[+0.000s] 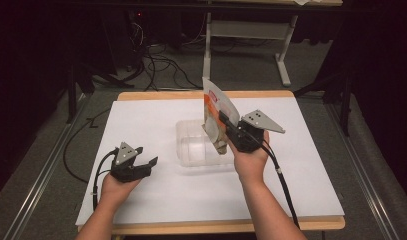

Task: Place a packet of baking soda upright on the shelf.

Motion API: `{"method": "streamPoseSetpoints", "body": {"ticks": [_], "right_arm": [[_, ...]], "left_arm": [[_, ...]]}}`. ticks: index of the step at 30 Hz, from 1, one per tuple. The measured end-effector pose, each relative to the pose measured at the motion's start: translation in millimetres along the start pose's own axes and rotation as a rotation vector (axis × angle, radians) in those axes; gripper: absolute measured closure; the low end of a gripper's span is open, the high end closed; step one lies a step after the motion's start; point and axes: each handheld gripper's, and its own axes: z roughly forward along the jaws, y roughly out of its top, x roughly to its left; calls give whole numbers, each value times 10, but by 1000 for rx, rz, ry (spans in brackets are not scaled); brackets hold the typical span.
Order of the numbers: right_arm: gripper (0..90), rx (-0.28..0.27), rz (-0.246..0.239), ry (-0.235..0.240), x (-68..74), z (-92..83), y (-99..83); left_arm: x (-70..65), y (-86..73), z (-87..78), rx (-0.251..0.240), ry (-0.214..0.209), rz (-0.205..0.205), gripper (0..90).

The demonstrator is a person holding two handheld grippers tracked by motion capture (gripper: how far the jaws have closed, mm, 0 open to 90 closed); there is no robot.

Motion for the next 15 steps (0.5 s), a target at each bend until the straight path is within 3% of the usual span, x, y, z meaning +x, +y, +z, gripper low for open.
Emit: {"method": "streamPoseSetpoints", "body": {"ticks": [15], "right_arm": [[900, 58, -12, 29, 200, 378, -158]], "left_arm": [[18, 4, 2, -1, -7, -3, 331]]}}
